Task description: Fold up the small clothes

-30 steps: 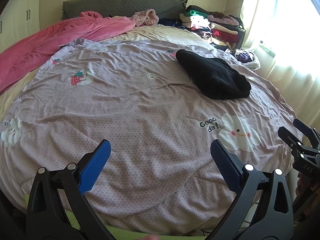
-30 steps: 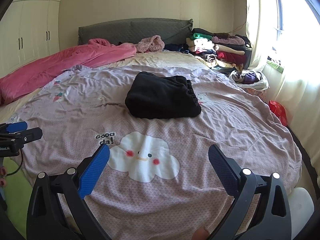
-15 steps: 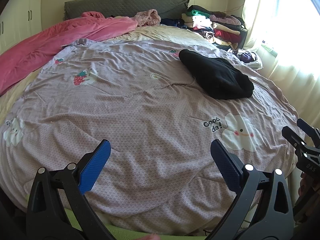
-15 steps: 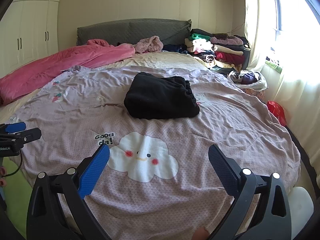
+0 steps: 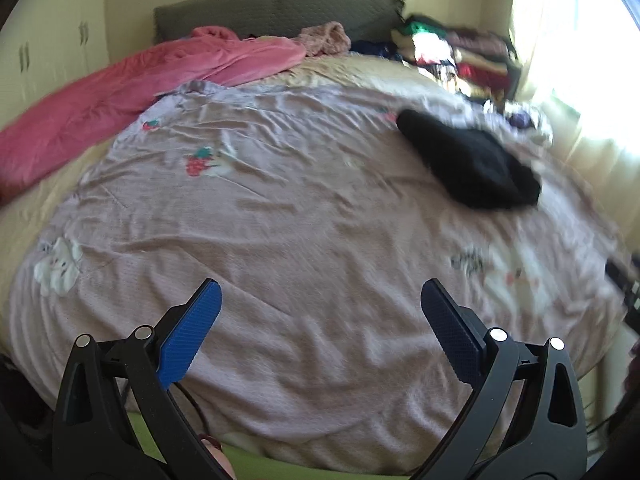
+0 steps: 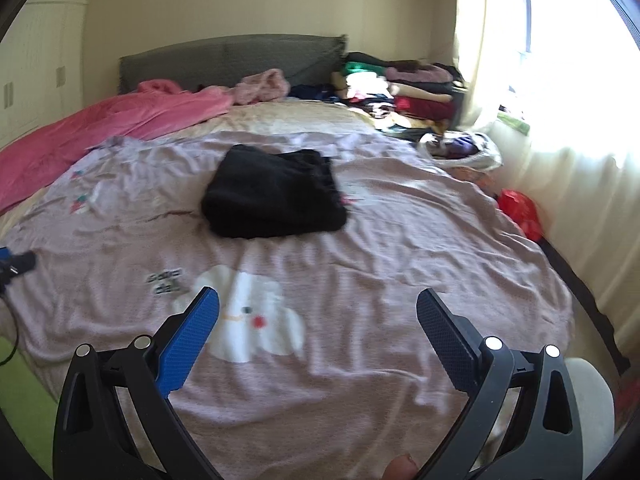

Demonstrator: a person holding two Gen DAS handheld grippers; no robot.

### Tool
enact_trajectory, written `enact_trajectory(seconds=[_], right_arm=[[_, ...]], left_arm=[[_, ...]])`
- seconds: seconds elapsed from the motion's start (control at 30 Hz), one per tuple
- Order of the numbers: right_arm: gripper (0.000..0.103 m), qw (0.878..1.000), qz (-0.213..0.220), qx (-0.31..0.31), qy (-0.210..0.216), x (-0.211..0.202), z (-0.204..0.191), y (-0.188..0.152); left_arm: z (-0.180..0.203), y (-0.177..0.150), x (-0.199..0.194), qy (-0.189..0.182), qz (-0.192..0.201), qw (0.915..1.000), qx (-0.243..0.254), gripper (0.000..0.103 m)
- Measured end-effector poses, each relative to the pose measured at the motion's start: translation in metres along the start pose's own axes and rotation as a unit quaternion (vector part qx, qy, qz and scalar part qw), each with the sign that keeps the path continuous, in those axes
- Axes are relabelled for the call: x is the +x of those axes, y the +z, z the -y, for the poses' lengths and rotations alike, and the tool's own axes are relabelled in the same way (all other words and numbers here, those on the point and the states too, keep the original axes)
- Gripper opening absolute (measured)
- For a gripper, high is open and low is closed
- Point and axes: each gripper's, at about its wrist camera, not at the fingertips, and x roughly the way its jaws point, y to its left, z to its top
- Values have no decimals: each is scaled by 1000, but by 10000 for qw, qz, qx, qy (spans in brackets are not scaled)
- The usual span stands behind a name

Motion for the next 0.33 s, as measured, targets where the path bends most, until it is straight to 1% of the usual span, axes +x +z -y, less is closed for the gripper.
enact_trajectory(seconds=[0.07,0.13,0.2,0.23,0.3,0.33], right_arm=[[99,9993,-20,209,-314,-6,29,-2],[99,9967,-80,462,-662,-11,63,-8],[99,9884,-218,892,-1213,-14,114,-23],[99,9823,-315,1123,-1464,-15,139,-31],[99,9633,-651,1602,-2052,-14,200,-55],[99,9516,-830,1833,-2324,-14,226,-67]], left_arm=[[-35,23,-10,-37,-146,9993,-332,94],[-73,46,-27,104,-101,9982,-577,94],[-124,74,-52,583,87,9958,-701,94],[-141,83,-60,829,186,9936,-738,94],[-187,106,-72,1575,346,9839,-771,94],[-214,118,-71,1959,300,9767,-819,94]])
